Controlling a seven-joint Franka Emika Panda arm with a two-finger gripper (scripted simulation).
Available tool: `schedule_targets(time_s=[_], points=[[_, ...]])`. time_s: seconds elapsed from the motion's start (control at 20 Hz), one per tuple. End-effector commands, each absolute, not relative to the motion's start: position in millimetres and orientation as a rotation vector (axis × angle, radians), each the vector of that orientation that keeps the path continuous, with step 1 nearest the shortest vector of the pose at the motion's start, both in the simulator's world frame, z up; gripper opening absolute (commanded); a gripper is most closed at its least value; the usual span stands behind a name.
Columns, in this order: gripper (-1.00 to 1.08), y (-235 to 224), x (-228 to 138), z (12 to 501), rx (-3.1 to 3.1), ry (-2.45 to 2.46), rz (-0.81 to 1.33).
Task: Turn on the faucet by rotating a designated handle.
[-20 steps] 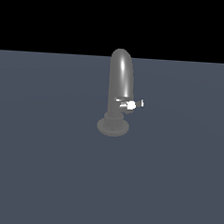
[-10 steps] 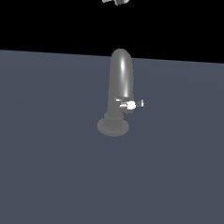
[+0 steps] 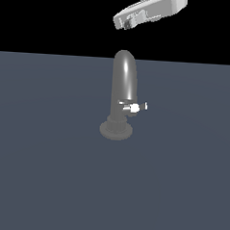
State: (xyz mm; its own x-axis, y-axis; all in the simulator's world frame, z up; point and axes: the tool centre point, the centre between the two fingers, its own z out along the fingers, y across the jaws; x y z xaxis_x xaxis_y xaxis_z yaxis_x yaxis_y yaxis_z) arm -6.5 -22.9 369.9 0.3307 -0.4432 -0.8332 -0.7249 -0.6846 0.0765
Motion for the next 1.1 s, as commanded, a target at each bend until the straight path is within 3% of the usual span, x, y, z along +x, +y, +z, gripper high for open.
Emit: schedule_targets(time_s=[0.0, 1.05], points=[[-1.00, -28.3, 2.5, 358.4, -2.220, 1.088, 1.336], [-1.00, -71.8, 43.7, 252.9, -1.601, 1.390, 1.659]])
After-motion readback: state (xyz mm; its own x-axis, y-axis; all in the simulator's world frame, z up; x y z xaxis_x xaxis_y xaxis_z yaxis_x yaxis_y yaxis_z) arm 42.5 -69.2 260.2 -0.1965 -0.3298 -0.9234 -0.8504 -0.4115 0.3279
